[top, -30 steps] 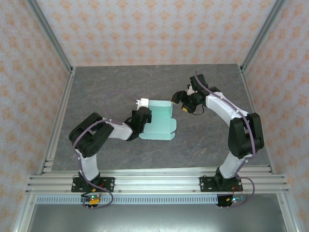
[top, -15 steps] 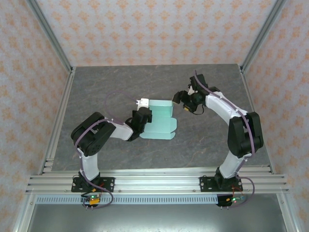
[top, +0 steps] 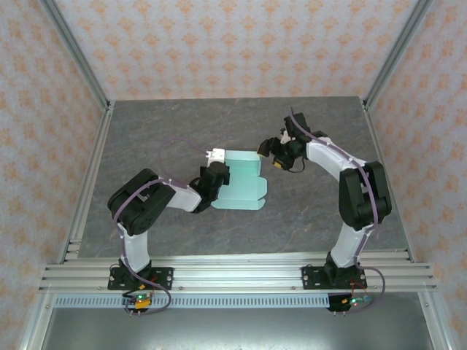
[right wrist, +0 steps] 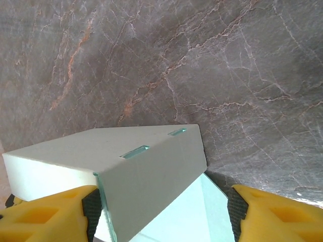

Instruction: Fold the paper box

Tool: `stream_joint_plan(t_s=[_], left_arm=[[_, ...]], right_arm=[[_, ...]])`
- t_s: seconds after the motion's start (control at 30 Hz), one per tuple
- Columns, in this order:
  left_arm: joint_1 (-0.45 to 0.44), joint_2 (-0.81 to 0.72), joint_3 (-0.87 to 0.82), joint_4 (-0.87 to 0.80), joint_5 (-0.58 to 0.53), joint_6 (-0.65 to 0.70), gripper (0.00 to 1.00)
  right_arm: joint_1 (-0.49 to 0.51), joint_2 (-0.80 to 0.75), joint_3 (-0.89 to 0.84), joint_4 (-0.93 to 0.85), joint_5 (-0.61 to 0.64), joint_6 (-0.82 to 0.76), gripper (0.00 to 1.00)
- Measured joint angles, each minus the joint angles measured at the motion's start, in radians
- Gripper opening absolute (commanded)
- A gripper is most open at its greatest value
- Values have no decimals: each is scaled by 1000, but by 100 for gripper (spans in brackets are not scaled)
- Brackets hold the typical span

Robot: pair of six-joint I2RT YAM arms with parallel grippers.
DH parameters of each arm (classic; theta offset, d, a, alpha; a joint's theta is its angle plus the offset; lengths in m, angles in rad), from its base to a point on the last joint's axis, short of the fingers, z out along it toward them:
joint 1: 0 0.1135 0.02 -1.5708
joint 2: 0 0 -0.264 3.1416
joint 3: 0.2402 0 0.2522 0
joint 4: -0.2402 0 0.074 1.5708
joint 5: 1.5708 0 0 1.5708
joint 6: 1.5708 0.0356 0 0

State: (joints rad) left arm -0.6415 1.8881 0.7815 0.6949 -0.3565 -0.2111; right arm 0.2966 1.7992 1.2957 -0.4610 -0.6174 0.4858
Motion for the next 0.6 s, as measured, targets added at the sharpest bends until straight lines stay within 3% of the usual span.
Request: stream_joint_plan(t_s=[0.2, 0.37, 0.47, 0.6], left_arm=[[-10, 0, -35, 56, 6, -23, 0], [-18, 5, -82, 142, 8, -31, 0], [-18, 11, -92, 172, 12, -30, 0], [-18, 5, -100, 182, 40, -22, 0]], right_arm=[[7, -47, 15, -41, 8, 0, 69], [23, -109, 19, -24, 33, -62, 79], [26, -158, 5, -10, 70, -215, 83], [26, -245, -53, 8, 84, -541, 85]])
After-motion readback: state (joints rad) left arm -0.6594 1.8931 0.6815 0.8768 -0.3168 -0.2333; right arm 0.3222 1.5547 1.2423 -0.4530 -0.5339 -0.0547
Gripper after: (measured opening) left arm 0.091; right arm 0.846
